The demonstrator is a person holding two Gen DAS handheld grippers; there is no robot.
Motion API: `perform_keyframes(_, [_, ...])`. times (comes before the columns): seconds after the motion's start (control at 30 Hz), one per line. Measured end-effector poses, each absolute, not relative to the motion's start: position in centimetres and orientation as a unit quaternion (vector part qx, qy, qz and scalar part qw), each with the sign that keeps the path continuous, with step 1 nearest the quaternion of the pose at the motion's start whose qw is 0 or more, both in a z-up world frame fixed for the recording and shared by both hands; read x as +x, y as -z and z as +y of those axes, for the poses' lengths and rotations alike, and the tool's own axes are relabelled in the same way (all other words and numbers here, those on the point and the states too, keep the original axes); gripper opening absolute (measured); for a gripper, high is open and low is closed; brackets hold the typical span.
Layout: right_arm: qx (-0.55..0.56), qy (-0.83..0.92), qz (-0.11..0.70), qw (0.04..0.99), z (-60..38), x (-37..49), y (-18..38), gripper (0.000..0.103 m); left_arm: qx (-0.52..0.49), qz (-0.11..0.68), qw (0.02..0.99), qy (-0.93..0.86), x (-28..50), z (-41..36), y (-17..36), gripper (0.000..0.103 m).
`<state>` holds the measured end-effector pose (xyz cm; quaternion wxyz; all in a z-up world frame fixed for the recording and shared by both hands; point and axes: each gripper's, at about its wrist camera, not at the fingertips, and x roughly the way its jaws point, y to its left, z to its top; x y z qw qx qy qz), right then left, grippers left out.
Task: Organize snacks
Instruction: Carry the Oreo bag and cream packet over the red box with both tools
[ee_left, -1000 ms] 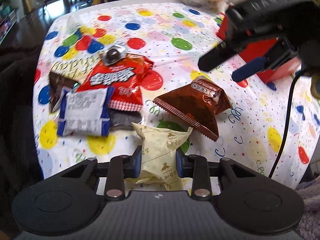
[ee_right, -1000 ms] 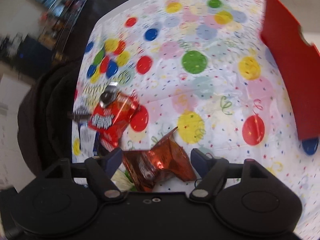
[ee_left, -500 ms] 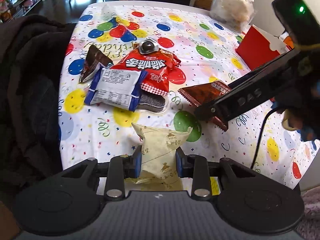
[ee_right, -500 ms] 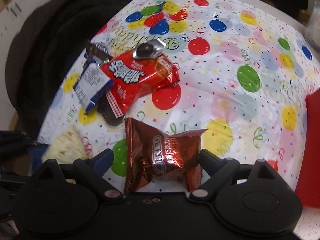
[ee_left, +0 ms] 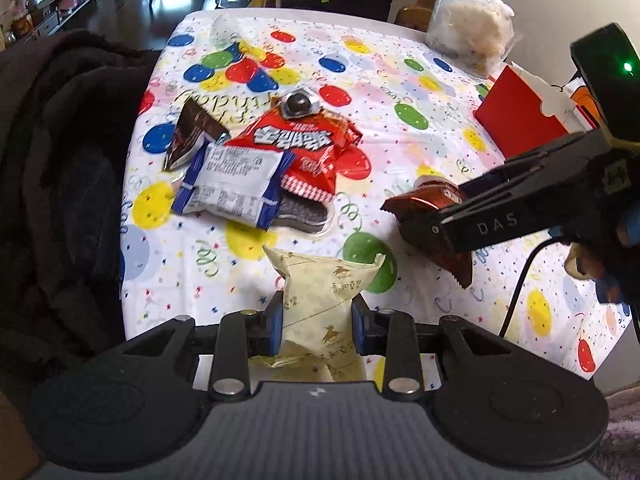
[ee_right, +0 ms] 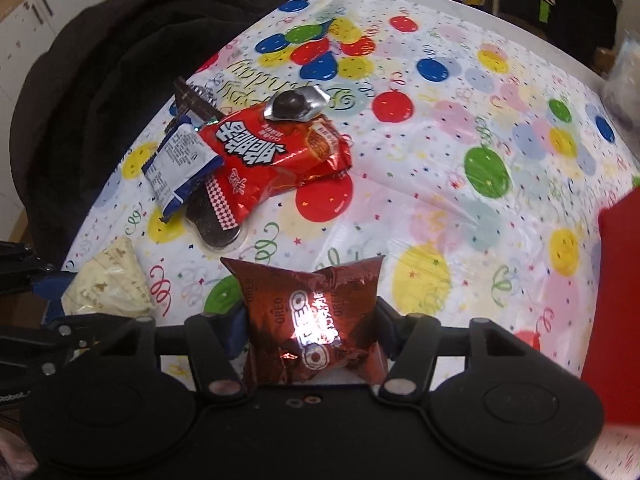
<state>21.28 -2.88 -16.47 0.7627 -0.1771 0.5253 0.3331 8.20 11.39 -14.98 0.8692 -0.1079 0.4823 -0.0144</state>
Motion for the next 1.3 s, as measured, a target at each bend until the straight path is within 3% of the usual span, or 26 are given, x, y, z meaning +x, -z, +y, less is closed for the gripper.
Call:
perform_keyframes(0.8, [-0.042,-0.282,0.463,0.839,-20.3,24.6,6.3,0.060,-0.051,0.433,0.897,0.073,16.1,-0.9,6.5,0.031])
perform_keyframes(1.3, [-0.017,-0.212,0.447,0.869,-33.7,30.9,5.7,0.061,0.000,0.417,0.899,0.134,24.3,-14.6,3.9,0.031])
